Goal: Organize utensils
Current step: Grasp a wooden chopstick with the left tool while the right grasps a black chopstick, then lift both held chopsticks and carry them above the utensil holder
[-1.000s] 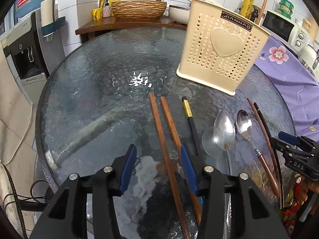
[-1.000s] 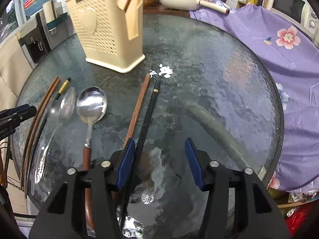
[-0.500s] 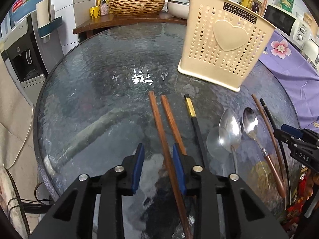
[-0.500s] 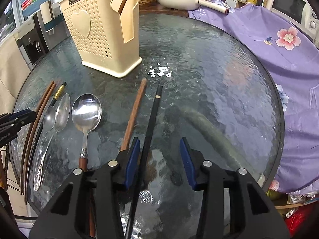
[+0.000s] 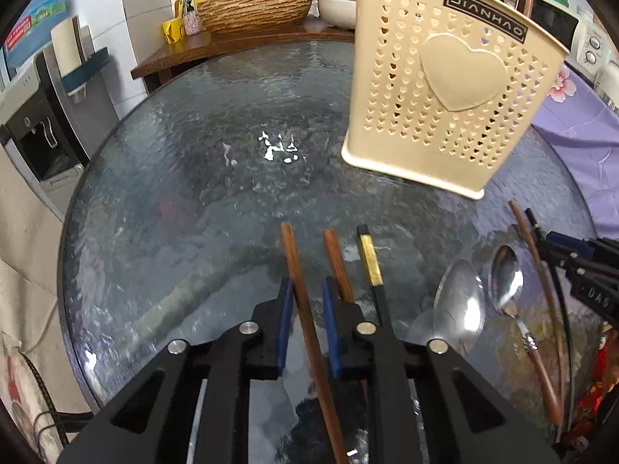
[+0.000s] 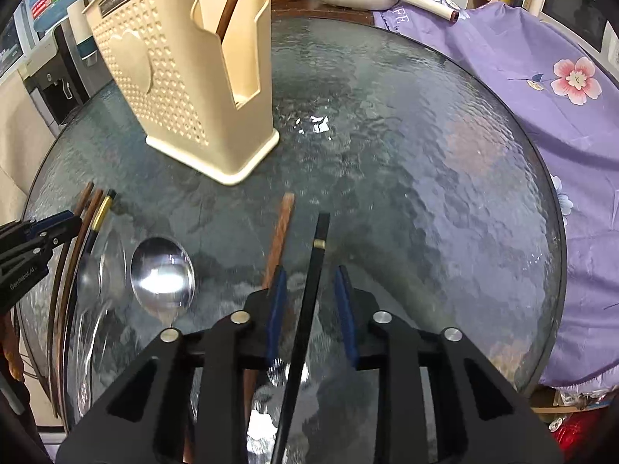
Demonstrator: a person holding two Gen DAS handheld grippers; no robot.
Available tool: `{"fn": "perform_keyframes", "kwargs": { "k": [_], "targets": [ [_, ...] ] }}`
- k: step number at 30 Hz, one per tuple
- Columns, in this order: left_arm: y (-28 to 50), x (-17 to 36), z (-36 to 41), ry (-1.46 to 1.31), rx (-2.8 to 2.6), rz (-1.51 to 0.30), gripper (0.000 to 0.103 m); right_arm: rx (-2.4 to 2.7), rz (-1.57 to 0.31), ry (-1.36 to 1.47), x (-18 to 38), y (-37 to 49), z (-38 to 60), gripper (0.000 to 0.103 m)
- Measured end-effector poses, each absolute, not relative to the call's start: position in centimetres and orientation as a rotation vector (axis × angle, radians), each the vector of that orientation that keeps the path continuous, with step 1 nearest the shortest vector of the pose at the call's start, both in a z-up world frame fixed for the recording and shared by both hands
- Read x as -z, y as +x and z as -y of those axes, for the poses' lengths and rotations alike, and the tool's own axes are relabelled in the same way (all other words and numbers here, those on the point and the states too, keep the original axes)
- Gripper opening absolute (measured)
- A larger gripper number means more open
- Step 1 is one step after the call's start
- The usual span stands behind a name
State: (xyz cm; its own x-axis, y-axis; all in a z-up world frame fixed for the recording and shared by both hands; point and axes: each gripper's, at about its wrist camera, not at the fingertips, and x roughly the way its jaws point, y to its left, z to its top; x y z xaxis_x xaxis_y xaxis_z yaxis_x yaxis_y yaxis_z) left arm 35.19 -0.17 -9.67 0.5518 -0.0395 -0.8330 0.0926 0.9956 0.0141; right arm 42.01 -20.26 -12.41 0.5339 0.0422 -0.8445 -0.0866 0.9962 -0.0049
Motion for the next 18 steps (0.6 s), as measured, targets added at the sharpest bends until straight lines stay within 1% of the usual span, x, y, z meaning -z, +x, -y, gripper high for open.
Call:
{"fn": "perform_keyframes", "kwargs": {
  "k": [4,5,8,18],
  "targets": [
    [35.6,9.7,0.1,0.066,0.073,-0.986,0.011,-0.08,-1.006,-0.054,12.3,43.2,19.9,0.014],
    [35.7,9.7,-0.1,0.064,0.071,-0.984,0.009,-0.08,-1.006,-0.057,12.3,43.3,19.9,0.013],
    [36.0,9.7,-0.5,0.04,0.08,-0.989,0.009,-0.085,-1.007,-0.049,12.3,43.6,20.0,0.01],
    [36.0,9.8,-0.5,0.019,0.074,-0.98,0.008,-0.074,-0.983,-0.068,12.5,42.7,19.0,0.008]
  ]
}}
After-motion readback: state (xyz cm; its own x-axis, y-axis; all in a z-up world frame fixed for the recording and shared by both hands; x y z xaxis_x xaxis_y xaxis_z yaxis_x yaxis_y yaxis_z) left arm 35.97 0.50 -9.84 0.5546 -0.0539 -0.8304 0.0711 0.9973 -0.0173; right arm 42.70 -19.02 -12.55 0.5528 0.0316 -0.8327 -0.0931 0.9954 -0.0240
